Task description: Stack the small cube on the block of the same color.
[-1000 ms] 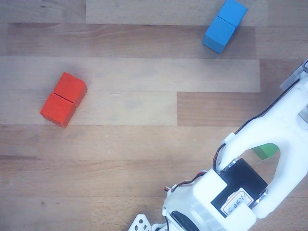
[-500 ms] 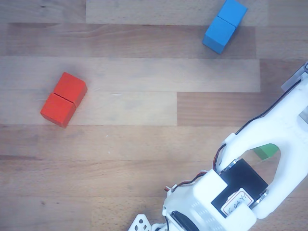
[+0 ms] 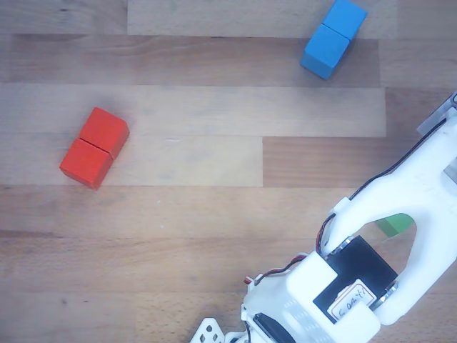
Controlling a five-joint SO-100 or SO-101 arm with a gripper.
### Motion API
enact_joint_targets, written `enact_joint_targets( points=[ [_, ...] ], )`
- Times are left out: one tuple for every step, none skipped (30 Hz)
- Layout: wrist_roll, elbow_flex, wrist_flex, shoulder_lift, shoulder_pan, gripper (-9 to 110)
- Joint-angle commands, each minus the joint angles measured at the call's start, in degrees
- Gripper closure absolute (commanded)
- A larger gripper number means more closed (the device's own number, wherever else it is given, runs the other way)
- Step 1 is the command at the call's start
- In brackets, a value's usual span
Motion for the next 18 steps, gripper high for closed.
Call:
enact_joint_targets(
  points=[
    [-0.53, -1.14, 0.79, 1.05, 0.09, 71],
    [-0.53, -0.97, 0.79, 1.05, 0.09, 70],
    [-0.53, -0.79, 0.79, 1.05, 0.09, 70],
    [-0.53, -0.70, 0.88, 1.05, 0.09, 69],
    [-0.53, -0.62, 0.88, 1.05, 0.09, 68],
    [-0.53, -0.62, 0.88, 1.14, 0.09, 68],
    [-0.53, -0.62, 0.88, 1.23, 0.09, 68],
    [-0.53, -0.62, 0.88, 1.49, 0.09, 68],
    [-0.53, -0.62, 0.88, 1.76, 0.00, 68],
    [-0.53, -0.62, 0.88, 2.02, -0.35, 68],
    [-0.53, -0.70, 0.88, 2.11, -1.23, 68],
    [-0.53, -0.70, 0.88, 2.20, -2.46, 68],
    [-0.44, -0.88, 0.88, 2.29, -3.87, 68],
    [-0.35, -1.23, 0.88, 2.29, -5.27, 68],
    [-0.09, -1.32, 0.88, 2.37, -6.86, 68],
    [0.26, -1.32, 0.88, 2.81, -8.53, 68],
    [0.35, -1.32, 0.88, 3.60, -10.11, 68],
    [0.35, -1.32, 0.88, 4.22, -11.78, 68]
  ],
)
